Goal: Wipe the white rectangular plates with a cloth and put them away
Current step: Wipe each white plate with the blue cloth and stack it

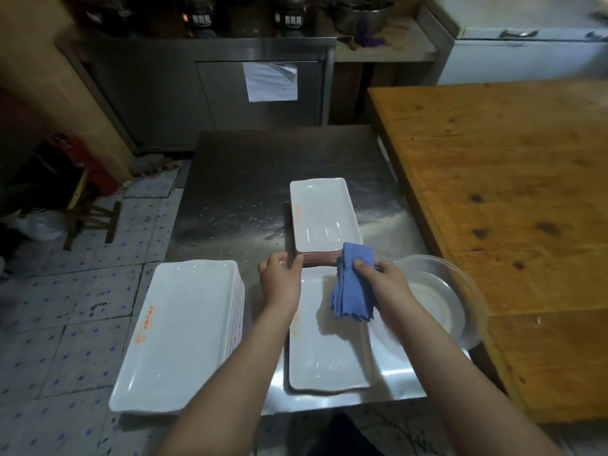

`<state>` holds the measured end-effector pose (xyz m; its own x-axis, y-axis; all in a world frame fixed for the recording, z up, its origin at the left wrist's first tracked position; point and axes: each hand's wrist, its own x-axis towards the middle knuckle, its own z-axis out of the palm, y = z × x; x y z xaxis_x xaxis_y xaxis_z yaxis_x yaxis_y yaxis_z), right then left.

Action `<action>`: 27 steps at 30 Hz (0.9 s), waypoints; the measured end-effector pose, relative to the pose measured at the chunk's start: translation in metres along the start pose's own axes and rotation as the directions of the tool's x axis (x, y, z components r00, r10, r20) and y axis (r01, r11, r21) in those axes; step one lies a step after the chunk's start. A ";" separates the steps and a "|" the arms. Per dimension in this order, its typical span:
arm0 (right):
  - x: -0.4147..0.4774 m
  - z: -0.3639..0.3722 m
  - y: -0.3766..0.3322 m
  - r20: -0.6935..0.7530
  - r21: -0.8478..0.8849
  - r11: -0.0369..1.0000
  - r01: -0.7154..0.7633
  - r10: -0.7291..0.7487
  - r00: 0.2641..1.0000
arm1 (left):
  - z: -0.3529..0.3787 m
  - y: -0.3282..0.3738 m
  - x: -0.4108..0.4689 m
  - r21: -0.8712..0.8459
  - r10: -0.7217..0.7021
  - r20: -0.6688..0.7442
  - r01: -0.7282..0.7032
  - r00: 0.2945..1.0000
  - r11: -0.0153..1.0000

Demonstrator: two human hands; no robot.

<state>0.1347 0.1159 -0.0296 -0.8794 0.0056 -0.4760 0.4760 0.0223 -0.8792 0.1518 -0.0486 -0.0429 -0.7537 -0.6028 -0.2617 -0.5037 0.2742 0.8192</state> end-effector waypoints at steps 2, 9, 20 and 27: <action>0.015 0.000 -0.009 0.000 0.028 1.000 0.000 0.000 1.000 | 0.008 0.014 0.020 0.007 -0.019 0.003 0.019 1.000 1.000; 0.071 0.003 -0.039 0.039 -0.011 1.000 -0.027 0.028 0.999 | 0.042 0.046 0.085 0.070 -0.054 -0.052 0.058 0.997 0.996; 0.123 0.005 -0.067 0.068 -0.034 0.995 -0.093 0.095 0.993 | 0.050 0.046 0.125 0.214 0.024 -0.056 -0.012 0.998 0.977; 0.119 0.008 -0.088 0.098 -0.068 0.998 -0.017 0.024 0.995 | 0.035 0.049 0.123 0.160 0.023 -0.071 -0.011 0.997 0.987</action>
<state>-0.0116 0.1064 -0.0088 -0.8629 -0.0919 -0.4969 0.4898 0.0899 -0.8672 0.0194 -0.0832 -0.0532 -0.7330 -0.6483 -0.2061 -0.5566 0.3974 0.7296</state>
